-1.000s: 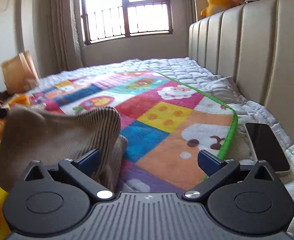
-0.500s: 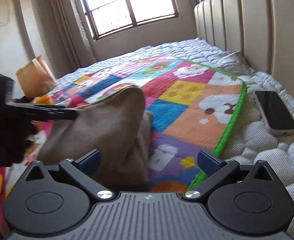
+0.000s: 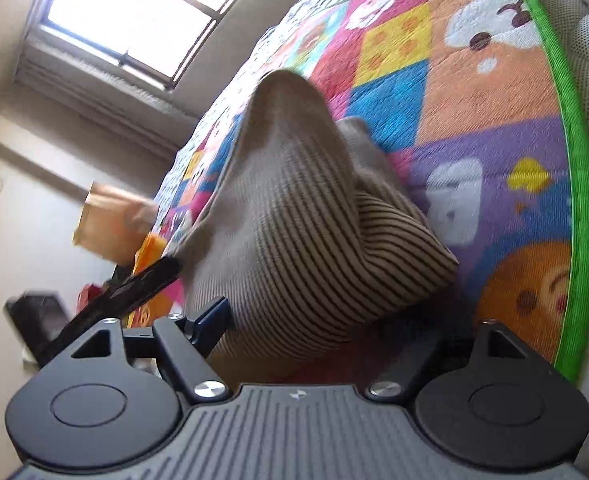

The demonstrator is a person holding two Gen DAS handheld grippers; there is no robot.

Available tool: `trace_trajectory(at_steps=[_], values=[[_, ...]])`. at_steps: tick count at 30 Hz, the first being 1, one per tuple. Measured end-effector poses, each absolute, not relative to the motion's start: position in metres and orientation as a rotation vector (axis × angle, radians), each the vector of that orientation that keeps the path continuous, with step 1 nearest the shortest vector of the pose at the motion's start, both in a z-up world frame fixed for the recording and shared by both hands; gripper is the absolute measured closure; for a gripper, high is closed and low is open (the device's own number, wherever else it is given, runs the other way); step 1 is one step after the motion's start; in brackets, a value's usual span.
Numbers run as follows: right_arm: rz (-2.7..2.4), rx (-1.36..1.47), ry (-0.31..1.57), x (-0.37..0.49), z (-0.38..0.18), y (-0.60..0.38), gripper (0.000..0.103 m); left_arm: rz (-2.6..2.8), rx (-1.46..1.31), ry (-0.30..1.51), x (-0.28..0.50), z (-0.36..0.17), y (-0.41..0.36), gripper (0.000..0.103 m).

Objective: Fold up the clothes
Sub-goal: 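Grasp the folded sweater end with the right gripper and fold it over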

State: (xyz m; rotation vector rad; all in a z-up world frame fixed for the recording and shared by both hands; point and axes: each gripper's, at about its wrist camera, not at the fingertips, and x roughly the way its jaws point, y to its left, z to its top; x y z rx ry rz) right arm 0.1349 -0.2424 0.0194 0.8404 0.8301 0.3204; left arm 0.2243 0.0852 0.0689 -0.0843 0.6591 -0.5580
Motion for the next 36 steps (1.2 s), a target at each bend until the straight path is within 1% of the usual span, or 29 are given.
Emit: trace_trajectory(at_steps=[2,8,11,12,16,19,23,27,32,36], values=[[0.292,0.837,0.8,0.142,0.02,-0.251,0.033,-0.612,-0.071,0.64,0.225,0.073,0.078,0.0],[0.247,0.756,0.751,0.175,0.023,-0.265,0.034,-0.744,-0.036,0.605,0.237,0.08,0.05,0.0],[0.217,0.726,0.749,0.191,0.029,-0.27,0.034,-0.738,-0.003,0.691,0.263,0.06,0.029,0.0],[0.219,0.713,0.752,0.193,0.03,-0.269,0.032,-0.741,-0.005,0.731,0.271,0.05,0.025,0.0],[0.251,0.625,0.768,0.2,0.034,-0.263,0.03,-0.82,-0.144,0.835,0.284,0.016,0.026,0.0],[0.275,0.56,0.78,0.204,0.036,-0.257,0.03,-0.8,-0.214,0.831,0.274,0.008,0.028,0.0],[0.306,0.472,0.794,0.211,0.039,-0.251,0.033,-0.754,-0.243,0.842,0.254,0.013,0.022,0.0],[0.341,0.372,0.804,0.22,0.044,-0.241,0.03,-0.73,-0.223,0.832,0.226,0.016,0.015,0.0],[0.414,0.171,0.799,0.251,0.063,-0.212,0.027,-0.787,-0.293,0.834,0.196,0.014,0.008,0.0],[0.411,-0.011,0.75,0.257,0.077,-0.191,0.027,-0.845,-0.288,0.809,0.168,0.014,-0.003,0.0]])
